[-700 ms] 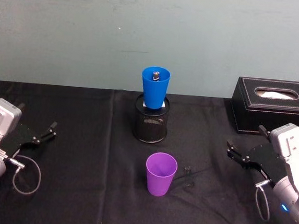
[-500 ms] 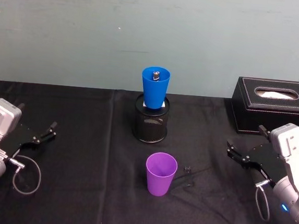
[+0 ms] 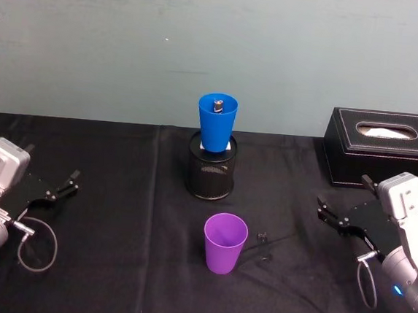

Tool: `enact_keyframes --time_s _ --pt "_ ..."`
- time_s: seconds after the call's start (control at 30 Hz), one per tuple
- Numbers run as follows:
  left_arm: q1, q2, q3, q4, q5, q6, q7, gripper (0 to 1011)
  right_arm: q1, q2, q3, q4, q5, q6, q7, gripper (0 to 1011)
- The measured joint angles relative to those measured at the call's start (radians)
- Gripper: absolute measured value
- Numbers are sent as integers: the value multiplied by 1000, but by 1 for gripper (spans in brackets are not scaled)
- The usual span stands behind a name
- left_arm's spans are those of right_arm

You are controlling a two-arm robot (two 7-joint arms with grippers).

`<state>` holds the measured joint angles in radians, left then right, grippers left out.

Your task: Pick up one cup with a gripper and tap it against the other cup.

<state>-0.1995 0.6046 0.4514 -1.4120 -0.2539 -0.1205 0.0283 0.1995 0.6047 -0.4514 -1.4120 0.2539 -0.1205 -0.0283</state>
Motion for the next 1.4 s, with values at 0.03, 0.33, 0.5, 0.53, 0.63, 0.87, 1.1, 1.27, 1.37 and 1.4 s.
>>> enact_keyframes --time_s 0.03,0.33,0.5,0.53,0.63,0.87,1.1,1.27,1.37,1.4 --pt "0 0 0 0 0 0 0 1000 0 0 0 0 0 0 0 1003" --pt "0 0 0 0 0 0 0 1000 0 0 0 0 0 0 0 1003" --pt "0 0 0 0 0 0 0 1000 0 0 0 0 0 0 0 1003" --pt "0 0 0 0 0 0 0 1000 0 0 0 0 0 0 0 1003" --pt "0 0 0 0 0 0 0 1000 0 0 0 0 0 0 0 1003" --pt "0 0 0 0 0 0 0 1000 0 -1 11 -7 -8 -15 2 1003" --pt "0 0 0 0 0 0 0 1000 -35 4 48 -57 -5 -61 15 1003" --pt "0 0 0 0 0 0 0 1000 -95 31 84 -114 57 -102 78 1003" --pt "0 0 0 0 0 0 0 1000 -127 51 100 -135 95 -118 121 1003" --pt "0 0 0 0 0 0 0 1000 -134 56 105 -139 107 -123 134 1003"
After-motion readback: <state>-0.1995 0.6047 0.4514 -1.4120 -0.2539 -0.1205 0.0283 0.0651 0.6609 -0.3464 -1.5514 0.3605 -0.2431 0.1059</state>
